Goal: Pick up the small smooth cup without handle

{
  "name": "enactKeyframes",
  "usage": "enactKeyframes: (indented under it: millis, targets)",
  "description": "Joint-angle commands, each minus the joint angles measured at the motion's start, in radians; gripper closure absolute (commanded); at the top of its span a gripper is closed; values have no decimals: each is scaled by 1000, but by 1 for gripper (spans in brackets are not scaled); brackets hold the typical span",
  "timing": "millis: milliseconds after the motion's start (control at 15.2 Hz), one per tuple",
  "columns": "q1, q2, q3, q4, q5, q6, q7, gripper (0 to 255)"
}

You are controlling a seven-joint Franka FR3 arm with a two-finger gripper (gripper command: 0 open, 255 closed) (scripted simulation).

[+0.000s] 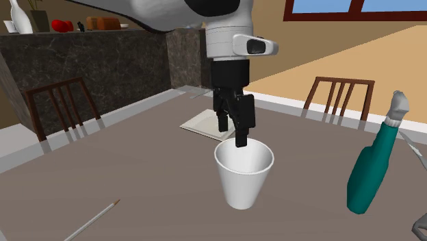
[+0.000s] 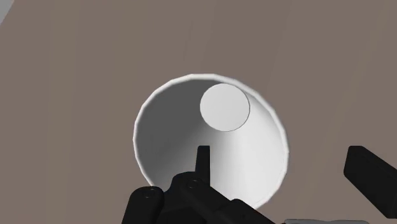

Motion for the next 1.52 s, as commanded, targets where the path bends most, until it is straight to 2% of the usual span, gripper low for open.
enactKeyframes:
  millis: [0, 396, 462, 1056, 1452]
  targets:
    - [1, 7, -1, -19, -5, 24, 7, 0]
    - [-2, 9, -2, -77, -8, 84, 17, 0]
    - [-2, 11, -2, -73, -9, 82, 17, 255]
    - [-2, 9, -2, -77, -8, 83, 17, 255]
    - [2, 7, 0, 1, -5, 5, 4, 255]
